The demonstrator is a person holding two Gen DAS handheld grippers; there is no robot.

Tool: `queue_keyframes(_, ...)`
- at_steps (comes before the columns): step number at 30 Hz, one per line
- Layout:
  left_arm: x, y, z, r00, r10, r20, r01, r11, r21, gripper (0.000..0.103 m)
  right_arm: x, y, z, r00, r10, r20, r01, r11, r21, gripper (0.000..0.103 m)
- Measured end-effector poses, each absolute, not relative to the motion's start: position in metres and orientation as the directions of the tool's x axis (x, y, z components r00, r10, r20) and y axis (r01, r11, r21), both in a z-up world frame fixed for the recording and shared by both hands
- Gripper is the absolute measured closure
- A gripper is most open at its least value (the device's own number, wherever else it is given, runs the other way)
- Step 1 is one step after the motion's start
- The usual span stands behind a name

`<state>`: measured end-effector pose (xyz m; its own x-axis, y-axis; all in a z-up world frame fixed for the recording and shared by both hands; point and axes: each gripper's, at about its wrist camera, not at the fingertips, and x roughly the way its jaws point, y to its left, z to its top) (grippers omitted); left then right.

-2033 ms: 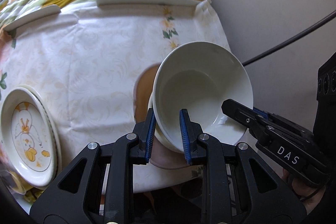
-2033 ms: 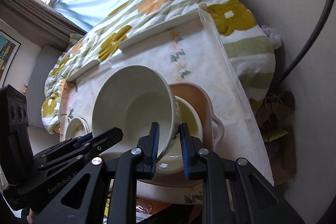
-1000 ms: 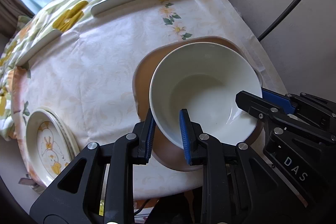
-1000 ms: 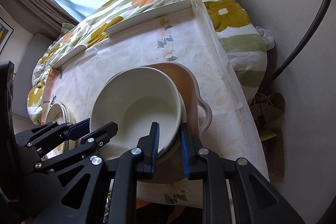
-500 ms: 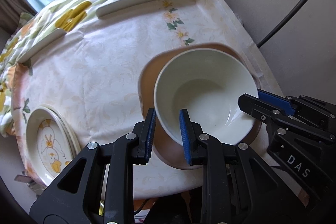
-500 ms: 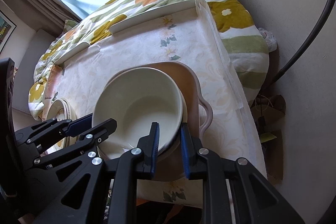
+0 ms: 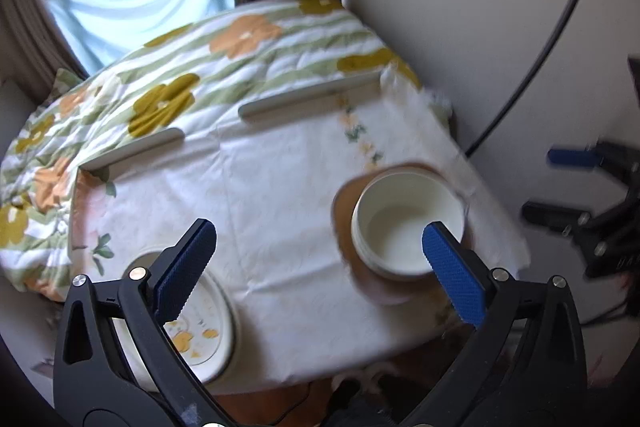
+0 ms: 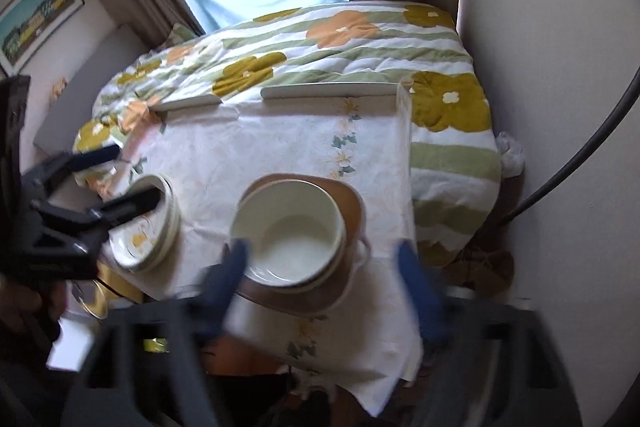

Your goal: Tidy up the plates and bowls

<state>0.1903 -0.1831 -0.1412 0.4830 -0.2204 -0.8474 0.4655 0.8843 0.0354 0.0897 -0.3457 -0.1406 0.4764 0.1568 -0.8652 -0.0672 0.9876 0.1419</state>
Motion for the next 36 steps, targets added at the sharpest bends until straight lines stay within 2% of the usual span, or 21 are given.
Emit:
queue_keyframes(4,0.192,-0.178,-0.174,0.37,-0.186,-0.91,0.502,0.864,0.028,0.001,0.093,-0.349,-0.16,0.366,0.064,-0.928,-0.065,0.997,0.044,0.015)
queue_keyframes(8,0.196,-0.182,-0.205,0.291,-0.176,-0.94,0.519,0.855,0.001,0.001,0.101,-0.343,-0.186,0.276,0.055,-0.96,-0.125,0.992,0.021,0.016)
queue_keyframes(10,0.199,-0.187,-0.223,0.25,-0.162,-0.955,0.517,0.856,-0.01,0.002,0.108,-0.338,-0.203,0.23,0.065,-0.971,-0.152,0.988,0.03,0.025)
queue_keyframes(11,0.2,-0.189,-0.23,0.236,-0.164,-0.958,0.514,0.857,-0.02,0.003,0.11,-0.336,-0.21,0.211,0.071,-0.975,-0.154,0.987,0.039,0.036)
queue_keyframes(12,0.201,-0.19,-0.236,0.22,-0.167,-0.961,0.512,0.858,-0.032,0.004,0.114,-0.336,-0.219,0.185,0.088,-0.979,-0.154,0.986,0.06,0.043)
queue_keyframes(19,0.214,-0.204,-0.274,0.115,-0.156,-0.981,0.503,0.861,-0.078,0.022,0.128,-0.333,-0.257,0.105,0.135,-0.985,-0.154,0.981,0.118,0.056)
queue_keyframes(21,0.216,-0.21,-0.282,0.089,-0.16,-0.983,0.503,0.859,-0.095,0.026,0.133,-0.33,-0.263,0.091,0.143,-0.985,-0.173,0.977,0.126,0.065)
queue_keyframes(23,0.218,-0.215,-0.292,0.062,-0.158,-0.985,0.506,0.856,-0.106,0.045,0.138,-0.328,-0.27,0.076,0.162,-0.984,-0.196,0.97,0.144,0.071)
queue_keyframes(26,0.219,-0.221,-0.302,0.025,-0.192,-0.981,0.505,0.85,-0.153,0.061,0.143,-0.324,-0.283,0.06,0.198,-0.978,-0.221,0.958,0.18,0.078)
queue_keyframes(31,0.215,-0.237,-0.316,0.007,-0.196,-0.981,0.537,0.828,-0.162,0.081,0.145,-0.322,-0.294,0.071,0.241,-0.968,-0.225,0.949,0.22,0.081)
queue_keyframes(36,0.207,-0.239,-0.317,0.058,-0.208,-0.976,0.562,0.815,-0.141,0.082,0.138,-0.315,-0.293,0.12,0.236,-0.964,-0.282,0.939,0.194,0.082)
